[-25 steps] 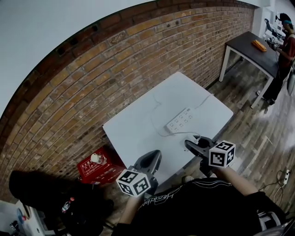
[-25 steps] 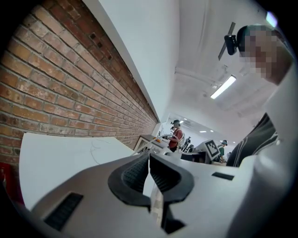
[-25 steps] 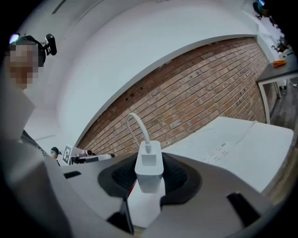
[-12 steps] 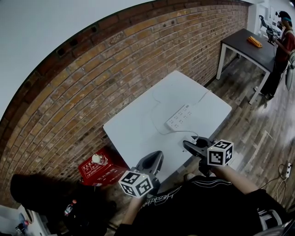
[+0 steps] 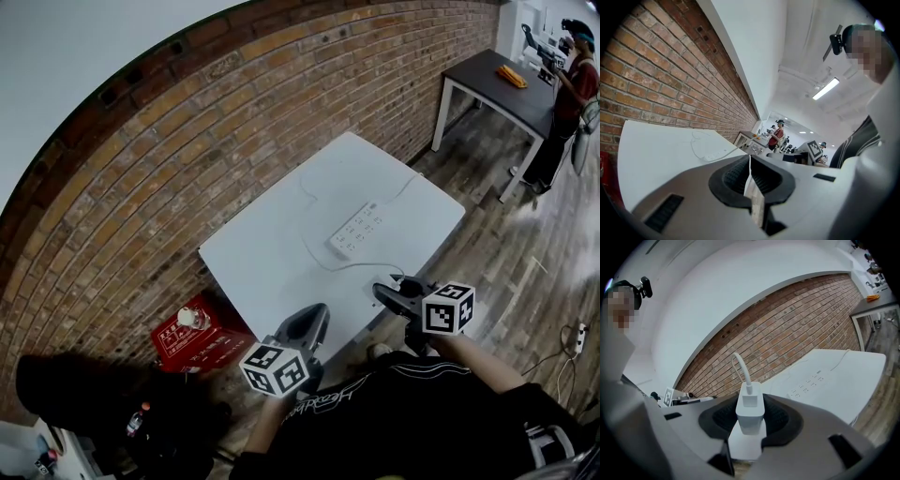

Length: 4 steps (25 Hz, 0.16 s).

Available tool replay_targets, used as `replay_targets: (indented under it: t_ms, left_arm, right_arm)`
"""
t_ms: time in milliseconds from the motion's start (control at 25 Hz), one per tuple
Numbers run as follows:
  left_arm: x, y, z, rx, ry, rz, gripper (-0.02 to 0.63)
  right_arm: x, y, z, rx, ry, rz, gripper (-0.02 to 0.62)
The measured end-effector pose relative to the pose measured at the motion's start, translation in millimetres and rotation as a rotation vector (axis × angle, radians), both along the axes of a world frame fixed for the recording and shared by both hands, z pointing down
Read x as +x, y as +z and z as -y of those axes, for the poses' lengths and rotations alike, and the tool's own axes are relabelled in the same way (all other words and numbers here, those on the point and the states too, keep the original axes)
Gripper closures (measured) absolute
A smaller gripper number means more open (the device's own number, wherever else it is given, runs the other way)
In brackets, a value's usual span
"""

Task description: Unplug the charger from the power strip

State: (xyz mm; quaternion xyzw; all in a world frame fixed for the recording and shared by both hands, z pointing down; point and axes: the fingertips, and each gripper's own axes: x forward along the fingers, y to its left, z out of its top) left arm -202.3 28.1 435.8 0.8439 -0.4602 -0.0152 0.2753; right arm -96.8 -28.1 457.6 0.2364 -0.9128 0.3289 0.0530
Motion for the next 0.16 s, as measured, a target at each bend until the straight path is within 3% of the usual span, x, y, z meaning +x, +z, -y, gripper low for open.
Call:
replay_targets:
  t_ms: [160]
  left_arm:
    - [2.7,-0.9,3.0,-0.001,0.007,-0.003,0.597]
  right_arm:
    - [1.5,-0.5,1.7,0.000,-0.001,0.004,0.477]
